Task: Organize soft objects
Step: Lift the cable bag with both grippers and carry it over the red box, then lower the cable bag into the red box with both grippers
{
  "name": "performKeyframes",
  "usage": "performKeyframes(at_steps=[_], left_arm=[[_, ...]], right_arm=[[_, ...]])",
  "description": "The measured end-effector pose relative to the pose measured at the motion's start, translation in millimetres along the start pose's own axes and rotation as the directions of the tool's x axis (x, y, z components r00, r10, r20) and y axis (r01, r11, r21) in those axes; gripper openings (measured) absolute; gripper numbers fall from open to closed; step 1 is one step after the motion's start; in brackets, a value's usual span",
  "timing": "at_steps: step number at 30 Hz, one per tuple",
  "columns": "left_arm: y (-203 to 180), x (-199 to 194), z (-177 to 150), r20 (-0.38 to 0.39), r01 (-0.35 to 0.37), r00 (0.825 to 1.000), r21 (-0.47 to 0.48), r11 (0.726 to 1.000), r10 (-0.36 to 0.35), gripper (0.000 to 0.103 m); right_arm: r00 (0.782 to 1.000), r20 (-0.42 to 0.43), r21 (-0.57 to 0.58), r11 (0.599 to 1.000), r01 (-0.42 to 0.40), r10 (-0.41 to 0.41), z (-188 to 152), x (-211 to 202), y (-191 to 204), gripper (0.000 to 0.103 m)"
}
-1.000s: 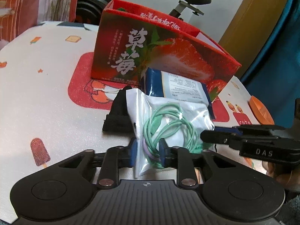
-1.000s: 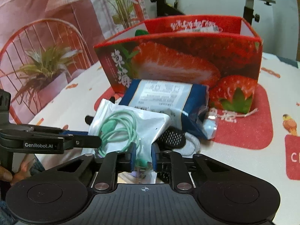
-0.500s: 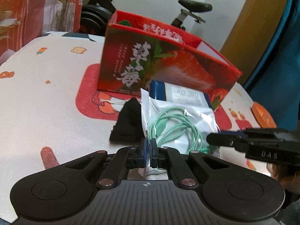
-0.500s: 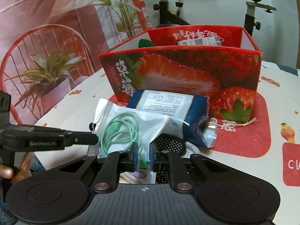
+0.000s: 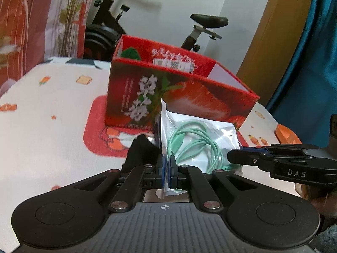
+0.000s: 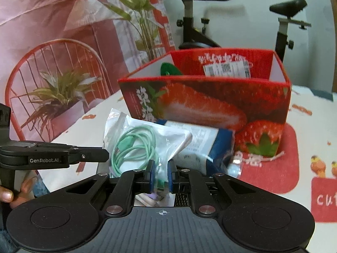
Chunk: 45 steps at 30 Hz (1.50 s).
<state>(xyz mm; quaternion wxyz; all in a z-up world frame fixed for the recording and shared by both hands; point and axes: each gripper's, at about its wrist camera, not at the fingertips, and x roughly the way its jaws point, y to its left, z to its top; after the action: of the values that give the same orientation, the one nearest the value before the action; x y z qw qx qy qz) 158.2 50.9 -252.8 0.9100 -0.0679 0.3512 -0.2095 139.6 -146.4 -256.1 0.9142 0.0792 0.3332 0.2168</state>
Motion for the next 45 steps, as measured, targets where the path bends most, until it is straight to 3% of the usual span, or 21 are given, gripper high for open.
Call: performKeyframes(at_steps=[12,20,27,32,38,45], left_arm=[[-13.7,-11.3,41.5,0.088,0.039,0.995,0.036,0.999,-0.042,0.004],[-28.9,-7.4,88.1,0.185,0.059,0.980,0.080,0.995,-0.073,0.004],[-32.7,9.8,122.5,0.224,0.046,0.972,0.108,0.993,-0.069,0.005],[-21.0,49.5,143.9,0.163,0.050,0.985,0.062,0.997,-0.060,0.005],[-3.4,96.2,158.5,0.049,0.028,0.998,0.004,1.000,-0.028,0.005],[8.7,133.4,162.3,-0.084,-0.020,0.996,0.028,0.999,0.022,0.005]], right_arm=[[0.992,0.120,-0.049,0.998,0.045,-0.039,43.8,-22.7,-3.4,0.011],[0.978,0.196,-0.064,0.995,0.078,-0.064,92.2,-34.7,-16.9,0.011],[0.972,0.222,-0.080,0.992,0.101,-0.081,132.5,-18.4,-32.5,0.011],[0.978,0.178,-0.017,0.994,0.109,-0.104,154.9,19.6,-58.5,0.011],[0.990,0.058,0.017,0.991,0.131,-0.131,167.5,74.5,-84.3,0.012],[0.988,-0.065,0.063,0.987,0.146,-0.142,171.6,123.8,-100.2,0.012]])
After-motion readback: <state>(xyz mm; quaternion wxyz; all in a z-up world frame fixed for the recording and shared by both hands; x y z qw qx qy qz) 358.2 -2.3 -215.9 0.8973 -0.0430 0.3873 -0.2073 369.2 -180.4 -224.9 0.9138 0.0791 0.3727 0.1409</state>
